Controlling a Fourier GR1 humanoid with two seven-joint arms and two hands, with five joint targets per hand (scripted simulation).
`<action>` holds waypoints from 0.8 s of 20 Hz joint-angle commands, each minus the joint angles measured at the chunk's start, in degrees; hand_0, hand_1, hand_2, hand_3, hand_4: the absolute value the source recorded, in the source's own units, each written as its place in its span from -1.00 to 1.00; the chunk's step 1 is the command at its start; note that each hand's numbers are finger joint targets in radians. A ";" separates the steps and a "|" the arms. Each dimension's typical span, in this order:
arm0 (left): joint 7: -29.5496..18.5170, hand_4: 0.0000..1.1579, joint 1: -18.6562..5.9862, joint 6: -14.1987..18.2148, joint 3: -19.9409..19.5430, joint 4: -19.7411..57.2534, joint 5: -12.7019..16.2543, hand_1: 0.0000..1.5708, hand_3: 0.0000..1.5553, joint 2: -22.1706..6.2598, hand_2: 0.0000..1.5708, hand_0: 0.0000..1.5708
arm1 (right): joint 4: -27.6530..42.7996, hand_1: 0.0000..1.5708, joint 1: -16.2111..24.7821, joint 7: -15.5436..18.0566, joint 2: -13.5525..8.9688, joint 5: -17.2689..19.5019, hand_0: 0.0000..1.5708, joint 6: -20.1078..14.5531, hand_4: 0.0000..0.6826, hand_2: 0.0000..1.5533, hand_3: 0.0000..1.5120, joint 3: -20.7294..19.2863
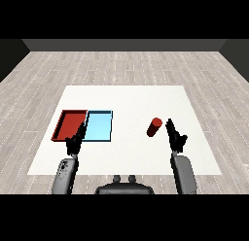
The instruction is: Pick the red can and put it in the red box
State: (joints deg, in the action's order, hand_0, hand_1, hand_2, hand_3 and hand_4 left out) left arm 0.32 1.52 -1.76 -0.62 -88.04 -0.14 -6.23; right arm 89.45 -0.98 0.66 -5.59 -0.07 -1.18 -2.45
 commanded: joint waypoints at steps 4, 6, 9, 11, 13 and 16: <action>-1.10 -1.00 -1.14 -0.05 0.20 -1.47 -0.13 -1.00 -1.00 0.79 -1.00 -1.00 | -5.46 -1.00 0.26 4.47 -11.74 -11.67 -1.00 14.38 -1.00 -1.00 -1.00 -11.89; -1.52 -1.00 -3.27 -1.17 -0.44 -0.70 1.52 -1.00 -1.00 0.83 -1.00 -1.00 | -12.35 -1.00 -3.08 5.64 -17.61 -15.61 -1.00 19.62 -1.00 -1.00 -1.00 -17.14; -16.42 -1.00 -2.20 0.01 0.07 -10.41 2.62 -1.00 -1.00 4.59 -1.00 -1.00 | -3.73 -1.00 -0.28 16.33 -13.68 -17.21 -1.00 22.14 -1.00 -1.00 -1.00 -15.32; -22.36 -1.00 -1.16 -2.71 -2.81 -6.86 4.26 -1.00 -1.00 2.42 -1.00 -1.00 | -8.35 -1.00 0.08 19.03 -15.33 -19.50 -1.00 26.09 -1.00 -1.00 -1.00 -17.60; -25.52 -1.00 -3.53 -2.06 -3.51 -2.69 3.35 -1.00 -1.00 2.90 -1.00 -1.00 | -14.25 -1.00 -4.35 19.45 -19.26 -21.72 -1.00 29.55 -1.00 -1.00 -1.00 -20.37; -29.05 -1.00 -2.80 -1.64 -1.59 0.11 2.22 -1.00 -1.00 5.27 -1.00 -1.00 | -16.44 -1.00 -1.47 23.84 -19.39 -19.24 -1.00 32.08 -1.00 -1.00 -1.00 -20.64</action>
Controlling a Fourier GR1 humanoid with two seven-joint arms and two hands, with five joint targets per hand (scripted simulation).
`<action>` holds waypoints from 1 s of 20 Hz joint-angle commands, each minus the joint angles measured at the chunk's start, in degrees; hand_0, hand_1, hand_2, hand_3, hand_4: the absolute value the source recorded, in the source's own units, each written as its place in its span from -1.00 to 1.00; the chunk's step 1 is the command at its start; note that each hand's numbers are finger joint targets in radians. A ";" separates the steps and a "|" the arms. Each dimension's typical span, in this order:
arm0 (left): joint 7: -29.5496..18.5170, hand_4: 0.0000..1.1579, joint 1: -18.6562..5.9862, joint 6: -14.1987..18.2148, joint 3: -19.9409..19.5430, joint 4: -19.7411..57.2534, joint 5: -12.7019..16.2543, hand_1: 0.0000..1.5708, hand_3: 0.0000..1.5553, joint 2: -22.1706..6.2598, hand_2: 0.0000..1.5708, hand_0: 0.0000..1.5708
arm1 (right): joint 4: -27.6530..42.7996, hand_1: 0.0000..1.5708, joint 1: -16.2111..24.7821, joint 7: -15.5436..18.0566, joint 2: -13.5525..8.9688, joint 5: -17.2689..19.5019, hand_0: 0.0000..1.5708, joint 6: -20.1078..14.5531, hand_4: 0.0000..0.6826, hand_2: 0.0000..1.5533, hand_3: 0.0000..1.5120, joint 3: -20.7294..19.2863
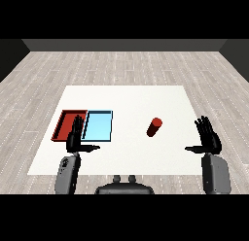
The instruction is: Pick the red can and put it in the red box
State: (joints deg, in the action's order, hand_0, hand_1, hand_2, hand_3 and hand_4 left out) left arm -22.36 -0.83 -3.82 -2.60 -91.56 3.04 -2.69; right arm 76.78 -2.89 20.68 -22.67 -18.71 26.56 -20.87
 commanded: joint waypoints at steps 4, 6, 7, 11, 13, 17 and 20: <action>-0.54 -1.00 1.64 -1.95 -1.50 -4.18 2.68 -1.00 -1.00 -1.11 -1.00 -1.00 | -14.57 -1.00 -6.71 8.99 -3.06 3.03 -1.00 4.99 -1.00 -1.00 -1.00 -2.05; 0.78 -1.00 0.40 0.44 1.41 -4.01 0.44 -1.00 -1.00 1.42 -1.00 -1.00 | -10.59 -1.00 -0.24 11.74 -1.88 2.98 -1.00 7.02 -1.00 -1.00 -1.00 -2.74; -2.53 -1.00 0.26 -1.63 -1.46 0.07 1.39 -1.00 -1.00 -0.81 -1.00 -1.00 | -8.28 -1.00 -1.22 8.41 -1.84 2.54 -1.00 5.98 -1.00 -1.00 -1.00 -2.58; -5.13 -1.00 3.01 -2.34 0.81 -0.96 1.54 -1.00 -1.00 0.97 -1.00 -1.00 | -12.23 -1.00 -4.82 6.87 -1.46 2.51 -1.00 4.45 -1.00 -1.00 -1.00 -2.34; -0.97 -1.00 4.04 -0.50 2.99 -5.41 -0.02 -1.00 -1.00 1.99 -1.00 -1.00 | -10.66 -1.00 -4.39 4.86 -1.88 1.34 -1.00 5.55 -1.00 -1.00 -1.00 -2.25; -0.89 -1.00 -1.51 -0.96 -1.47 -0.94 3.04 -1.00 -1.00 0.12 -1.00 -1.00 | -11.27 -1.00 -7.63 4.37 0.59 4.11 -1.00 1.71 -1.00 -1.00 -1.00 0.43; -1.02 -1.00 -0.69 -1.17 -2.06 -2.26 3.20 -1.00 -1.00 -0.62 -1.00 -1.00 | -18.83 -1.00 -9.86 10.41 -0.24 7.71 -1.00 2.67 -1.00 -1.00 -1.00 0.90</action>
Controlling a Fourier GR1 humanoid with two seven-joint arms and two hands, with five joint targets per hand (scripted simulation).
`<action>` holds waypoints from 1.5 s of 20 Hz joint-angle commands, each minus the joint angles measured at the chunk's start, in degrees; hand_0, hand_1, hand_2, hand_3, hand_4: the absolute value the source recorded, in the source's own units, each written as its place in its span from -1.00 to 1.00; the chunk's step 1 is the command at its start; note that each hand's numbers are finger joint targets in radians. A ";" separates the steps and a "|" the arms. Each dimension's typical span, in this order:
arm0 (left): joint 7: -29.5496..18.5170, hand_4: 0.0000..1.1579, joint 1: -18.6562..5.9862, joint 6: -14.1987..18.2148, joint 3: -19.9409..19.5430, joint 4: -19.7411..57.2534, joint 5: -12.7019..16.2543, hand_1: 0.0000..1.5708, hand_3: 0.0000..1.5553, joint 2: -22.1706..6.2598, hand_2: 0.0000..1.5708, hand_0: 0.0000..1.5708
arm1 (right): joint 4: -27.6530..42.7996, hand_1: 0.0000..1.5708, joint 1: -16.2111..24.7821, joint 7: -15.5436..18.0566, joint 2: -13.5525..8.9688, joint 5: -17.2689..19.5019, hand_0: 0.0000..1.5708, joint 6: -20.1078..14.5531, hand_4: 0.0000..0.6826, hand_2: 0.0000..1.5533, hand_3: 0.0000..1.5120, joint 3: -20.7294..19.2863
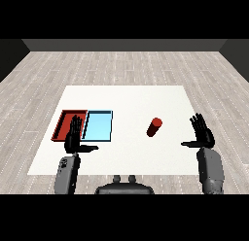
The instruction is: Pick the red can and put it in the red box
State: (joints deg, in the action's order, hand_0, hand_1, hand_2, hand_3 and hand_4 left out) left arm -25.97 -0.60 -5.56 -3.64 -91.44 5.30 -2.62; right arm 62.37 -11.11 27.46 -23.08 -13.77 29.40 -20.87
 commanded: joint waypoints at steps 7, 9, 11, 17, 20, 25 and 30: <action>-1.83 -1.00 1.48 1.87 1.76 -0.42 -2.01 -1.00 -1.00 1.96 -1.00 -1.00 | -5.33 -1.00 -8.49 -5.41 -0.02 -1.18 -1.00 -1.20 -1.00 -1.00 -1.00 1.02; -1.03 -1.00 1.90 -1.08 -0.53 -0.07 2.01 -1.00 -1.00 0.45 -1.00 -1.00 | -5.85 -1.00 -6.77 -2.83 4.18 0.94 -1.00 -3.36 -1.00 -1.00 -1.00 3.37; 0.07 -1.00 0.62 2.01 1.29 -1.18 -0.34 -1.00 -1.00 2.25 -1.00 -1.00 | -4.31 -1.00 -7.24 -7.08 4.01 -2.23 -1.00 -2.84 -1.00 -1.00 -1.00 2.40; 0.81 -1.00 1.02 -0.22 -0.77 -2.96 1.47 -1.00 -1.00 -0.39 -1.00 -1.00 | -4.80 -1.00 -4.10 -5.36 6.24 -2.33 -1.00 -1.55 -1.00 -1.00 -1.00 4.17; 2.62 -1.00 0.62 0.43 -1.04 -3.45 1.82 -1.00 -1.00 -0.39 -1.00 -1.00 | -7.05 -1.00 -6.42 -4.00 9.01 -1.04 -1.00 -4.89 -1.00 -1.00 -1.00 5.49; 2.37 -1.00 0.71 -0.48 -0.87 -2.61 2.21 -1.00 -1.00 -0.59 -1.00 -1.00 | -16.89 -1.00 -9.39 2.43 9.40 0.72 -1.00 -2.93 -1.00 -1.00 -1.00 6.12; -0.83 -1.00 0.53 -0.10 0.63 0.72 -0.08 -1.00 -1.00 0.31 -1.00 -1.00 | -11.92 -1.00 -7.85 -2.81 10.24 -2.17 -1.00 -3.82 -1.00 -1.00 -1.00 6.72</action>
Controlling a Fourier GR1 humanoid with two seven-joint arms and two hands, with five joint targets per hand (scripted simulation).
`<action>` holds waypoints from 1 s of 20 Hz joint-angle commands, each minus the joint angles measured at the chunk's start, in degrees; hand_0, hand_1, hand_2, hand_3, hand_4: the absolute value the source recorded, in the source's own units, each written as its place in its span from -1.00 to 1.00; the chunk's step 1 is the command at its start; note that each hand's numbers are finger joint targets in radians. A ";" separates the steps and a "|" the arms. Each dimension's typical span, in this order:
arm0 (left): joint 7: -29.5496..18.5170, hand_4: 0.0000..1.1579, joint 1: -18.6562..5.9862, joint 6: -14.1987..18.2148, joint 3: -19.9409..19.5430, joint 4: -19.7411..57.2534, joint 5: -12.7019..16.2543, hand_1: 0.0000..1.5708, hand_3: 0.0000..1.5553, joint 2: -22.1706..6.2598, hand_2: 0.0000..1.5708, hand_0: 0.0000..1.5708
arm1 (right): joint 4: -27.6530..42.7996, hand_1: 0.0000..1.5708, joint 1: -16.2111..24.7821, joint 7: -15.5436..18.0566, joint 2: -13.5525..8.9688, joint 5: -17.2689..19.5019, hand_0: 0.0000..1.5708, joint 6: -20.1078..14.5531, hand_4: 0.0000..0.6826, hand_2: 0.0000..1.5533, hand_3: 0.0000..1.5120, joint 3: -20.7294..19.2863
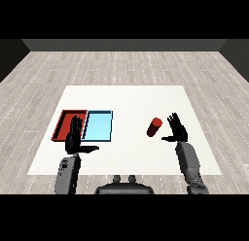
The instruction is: Pick the red can and put it in the red box
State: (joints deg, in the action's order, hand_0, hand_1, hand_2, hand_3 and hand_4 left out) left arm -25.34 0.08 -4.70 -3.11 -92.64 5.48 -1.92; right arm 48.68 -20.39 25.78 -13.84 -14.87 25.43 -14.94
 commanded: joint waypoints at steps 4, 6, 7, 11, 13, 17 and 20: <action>4.99 -1.00 1.15 2.37 2.71 -6.48 -0.98 -1.00 -1.00 1.62 -1.00 -1.00 | -4.61 -1.00 -3.12 1.96 1.33 0.61 -1.00 -1.02 -1.00 -1.00 -1.00 0.97; 0.16 -1.00 1.96 -5.10 -3.36 -0.55 4.95 -1.00 -1.00 -3.49 -1.00 -1.00 | -3.55 -1.00 -3.13 0.81 2.63 -0.36 -1.00 -2.09 -1.00 -1.00 -1.00 1.00; 1.11 -1.00 1.38 0.19 -0.32 -2.05 0.80 -1.00 -1.00 0.00 -1.00 -1.00 | -5.94 -1.00 -1.85 3.46 2.78 0.68 -1.00 -1.19 -1.00 -1.00 -1.00 1.65; 3.25 -1.00 -2.48 1.43 0.39 -0.90 0.41 -1.00 -1.00 0.55 -1.00 -1.00 | -11.51 -1.00 -8.30 2.21 0.57 -0.59 -1.00 -0.27 -1.00 -1.00 -1.00 0.13; -0.95 -1.00 -0.41 -1.42 0.38 0.45 1.32 -1.00 -1.00 0.24 -1.00 -1.00 | -7.91 -1.00 -6.38 1.98 3.04 -0.42 -1.00 -3.29 -1.00 -1.00 -1.00 1.32; -0.11 -1.00 3.28 -1.93 -0.27 -4.41 2.41 -1.00 -1.00 -0.26 -1.00 -1.00 | -8.83 -1.00 -7.19 -0.07 2.27 -1.13 -1.00 -1.43 -1.00 -1.00 -1.00 1.72; -0.93 -1.00 1.77 -2.91 -1.90 -0.97 3.04 -1.00 -1.00 -1.42 -1.00 -1.00 | -13.89 -1.00 -9.78 3.80 3.04 1.38 -1.00 -3.87 -1.00 -1.00 -1.00 2.19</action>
State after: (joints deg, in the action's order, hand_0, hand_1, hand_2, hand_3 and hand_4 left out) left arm -24.84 1.08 -6.53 -3.89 -94.63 7.87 -2.62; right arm 41.12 -27.27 25.73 -10.59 -15.08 21.88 -12.71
